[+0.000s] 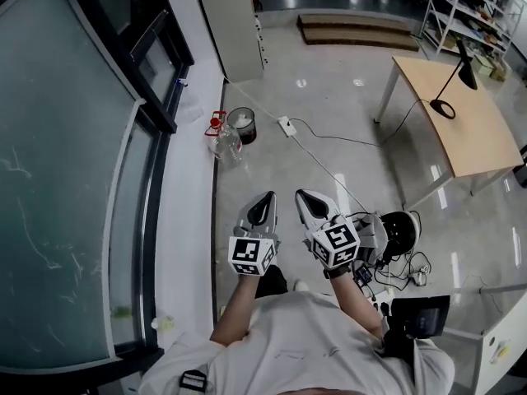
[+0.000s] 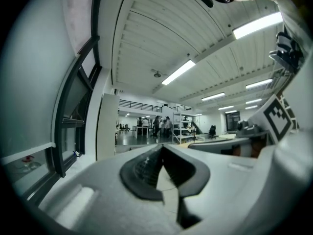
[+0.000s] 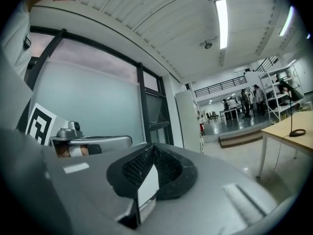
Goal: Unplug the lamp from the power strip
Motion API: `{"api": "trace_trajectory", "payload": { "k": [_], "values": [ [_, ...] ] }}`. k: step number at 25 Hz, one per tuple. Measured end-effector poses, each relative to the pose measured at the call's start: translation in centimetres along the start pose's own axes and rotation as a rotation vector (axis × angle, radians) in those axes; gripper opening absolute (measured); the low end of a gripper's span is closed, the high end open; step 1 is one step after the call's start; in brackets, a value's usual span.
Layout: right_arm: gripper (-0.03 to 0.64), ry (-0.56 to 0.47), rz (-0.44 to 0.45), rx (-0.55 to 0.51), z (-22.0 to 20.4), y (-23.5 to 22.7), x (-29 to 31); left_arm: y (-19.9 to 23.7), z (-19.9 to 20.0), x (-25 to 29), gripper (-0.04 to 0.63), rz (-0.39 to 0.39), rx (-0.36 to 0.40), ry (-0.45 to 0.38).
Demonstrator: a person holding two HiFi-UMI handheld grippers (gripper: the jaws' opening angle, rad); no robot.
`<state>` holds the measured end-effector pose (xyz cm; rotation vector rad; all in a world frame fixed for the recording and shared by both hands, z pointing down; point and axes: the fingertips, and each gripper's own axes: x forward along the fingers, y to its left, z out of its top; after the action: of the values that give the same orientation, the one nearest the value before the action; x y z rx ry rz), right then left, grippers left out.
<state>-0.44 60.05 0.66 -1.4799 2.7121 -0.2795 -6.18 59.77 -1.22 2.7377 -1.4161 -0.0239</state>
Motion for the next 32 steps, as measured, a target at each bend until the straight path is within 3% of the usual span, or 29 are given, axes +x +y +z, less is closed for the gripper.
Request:
{"api": "trace_trajectory", "payload": {
  "k": [6,12,14,17,20,23,26,32],
  "values": [
    [0.006,0.037,-0.095,0.012,-1.2,-6.1,5.0,2.5,-0.6,8.0,0.002,-0.077,0.016,-0.031],
    [0.006,-0.01,-0.133,-0.041,3.3,-10.4,13.2,8.9,2.1,15.8,0.002,-0.094,0.04,-0.064],
    [0.006,-0.013,-0.131,-0.049,4.0,-11.1,16.0,11.6,2.7,17.6,0.002,-0.087,0.01,-0.074],
    [0.006,0.003,-0.116,-0.061,3.8,-11.4,19.9,15.5,3.7,19.6,0.002,-0.087,-0.095,-0.086],
    [0.006,0.008,-0.112,-0.067,3.9,-11.8,23.2,18.5,4.4,21.6,0.002,-0.089,-0.08,-0.104],
    [0.006,0.015,-0.115,-0.075,3.4,-12.4,25.2,21.1,3.5,23.3,0.002,-0.062,-0.058,-0.099],
    [0.006,0.059,-0.127,-0.063,2.0,-13.7,26.7,22.9,1.3,25.1,0.002,-0.049,-0.107,-0.052],
    [0.006,0.055,-0.132,-0.064,2.4,-19.4,30.1,22.6,-1.5,31.6,0.002,-0.078,-0.108,-0.014]
  ]
}}
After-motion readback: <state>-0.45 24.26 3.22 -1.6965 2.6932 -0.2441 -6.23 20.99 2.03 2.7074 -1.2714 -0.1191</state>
